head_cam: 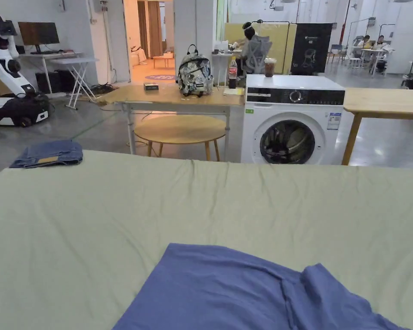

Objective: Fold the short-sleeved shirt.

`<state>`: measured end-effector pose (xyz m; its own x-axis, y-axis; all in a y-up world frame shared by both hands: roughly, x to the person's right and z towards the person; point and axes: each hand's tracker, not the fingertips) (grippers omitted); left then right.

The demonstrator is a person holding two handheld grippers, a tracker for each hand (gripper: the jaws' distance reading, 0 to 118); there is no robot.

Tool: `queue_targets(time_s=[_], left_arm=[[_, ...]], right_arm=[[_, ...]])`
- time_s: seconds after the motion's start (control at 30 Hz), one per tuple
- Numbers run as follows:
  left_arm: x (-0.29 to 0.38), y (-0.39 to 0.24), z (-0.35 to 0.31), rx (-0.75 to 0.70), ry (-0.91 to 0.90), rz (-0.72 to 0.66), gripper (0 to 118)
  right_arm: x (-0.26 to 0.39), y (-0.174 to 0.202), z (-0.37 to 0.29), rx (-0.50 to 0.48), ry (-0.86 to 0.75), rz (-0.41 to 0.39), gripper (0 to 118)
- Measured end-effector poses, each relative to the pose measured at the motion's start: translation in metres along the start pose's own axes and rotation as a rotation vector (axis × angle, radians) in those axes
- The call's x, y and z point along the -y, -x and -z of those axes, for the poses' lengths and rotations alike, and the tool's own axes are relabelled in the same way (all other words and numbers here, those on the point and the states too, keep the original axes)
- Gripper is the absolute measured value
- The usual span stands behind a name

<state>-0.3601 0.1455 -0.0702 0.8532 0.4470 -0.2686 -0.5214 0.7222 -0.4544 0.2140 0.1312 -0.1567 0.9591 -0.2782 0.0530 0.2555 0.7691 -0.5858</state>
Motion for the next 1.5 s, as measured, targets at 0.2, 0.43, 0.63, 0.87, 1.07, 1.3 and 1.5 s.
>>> queue_targets(time_s=[0.2,0.43,0.63,0.87,1.07,1.3,1.5], left_arm=[[0.046,0.046,-0.014,-0.052,0.106,0.034,0],[0.045,0.03,-0.036,-0.008,0.061,0.142,16],[0.026,0.005,-0.07,-0.045,-0.025,0.246,68],[-0.005,-0.044,-0.11,0.089,-0.225,0.307,68],[-0.02,-0.073,-0.124,0.134,-0.276,0.32,45],[-0.02,-0.076,-0.12,0.008,-0.252,0.39,0],[-0.008,-0.026,-0.082,-0.039,-0.061,0.244,18]], right_arm=[[0.063,-0.013,-0.045,0.026,0.066,0.074,3],[0.064,-0.005,-0.061,0.07,0.038,-0.029,71],[0.049,-0.005,-0.103,0.089,-0.077,-0.05,80],[-0.002,0.047,-0.122,-0.04,-0.187,-0.166,79],[-0.021,0.083,-0.108,-0.108,-0.205,-0.21,22],[-0.017,0.095,-0.101,-0.139,-0.214,-0.238,0],[-0.014,0.086,-0.103,-0.145,-0.189,-0.244,0]])
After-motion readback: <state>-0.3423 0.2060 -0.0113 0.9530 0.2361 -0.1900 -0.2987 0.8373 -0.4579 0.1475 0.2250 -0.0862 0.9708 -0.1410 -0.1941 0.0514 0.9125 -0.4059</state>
